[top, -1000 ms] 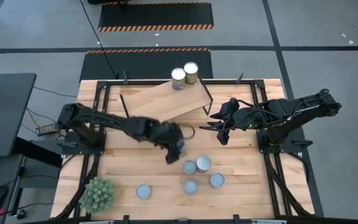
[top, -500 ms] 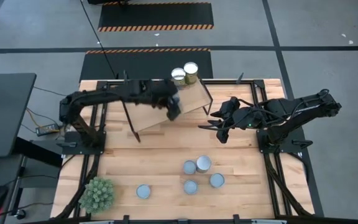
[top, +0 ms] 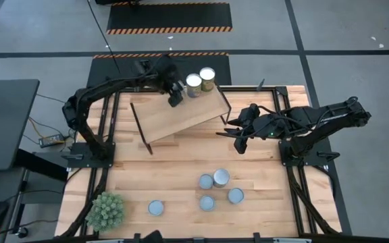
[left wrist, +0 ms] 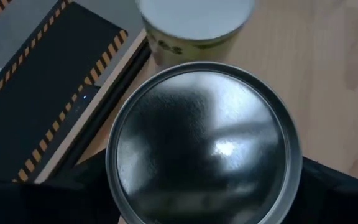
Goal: Pick and place cans onto a shelf
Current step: Put the canned carrots on the shelf
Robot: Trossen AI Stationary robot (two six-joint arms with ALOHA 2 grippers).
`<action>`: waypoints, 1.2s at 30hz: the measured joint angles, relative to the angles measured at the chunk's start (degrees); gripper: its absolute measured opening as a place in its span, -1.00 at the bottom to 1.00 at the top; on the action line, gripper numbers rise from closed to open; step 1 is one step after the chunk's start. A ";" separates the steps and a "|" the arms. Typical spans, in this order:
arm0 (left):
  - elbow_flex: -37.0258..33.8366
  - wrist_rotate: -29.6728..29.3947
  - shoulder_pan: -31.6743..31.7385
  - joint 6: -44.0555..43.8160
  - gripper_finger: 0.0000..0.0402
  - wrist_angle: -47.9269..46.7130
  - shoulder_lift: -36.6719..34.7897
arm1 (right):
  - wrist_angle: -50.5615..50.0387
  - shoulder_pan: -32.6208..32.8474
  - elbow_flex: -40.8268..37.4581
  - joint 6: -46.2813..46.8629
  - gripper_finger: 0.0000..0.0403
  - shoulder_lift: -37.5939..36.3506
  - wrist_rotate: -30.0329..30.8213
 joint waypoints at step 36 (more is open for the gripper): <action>-0.20 1.88 1.29 11.11 0.56 2.01 3.24 | 1.72 -1.14 0.00 -1.05 -0.25 0.00 0.00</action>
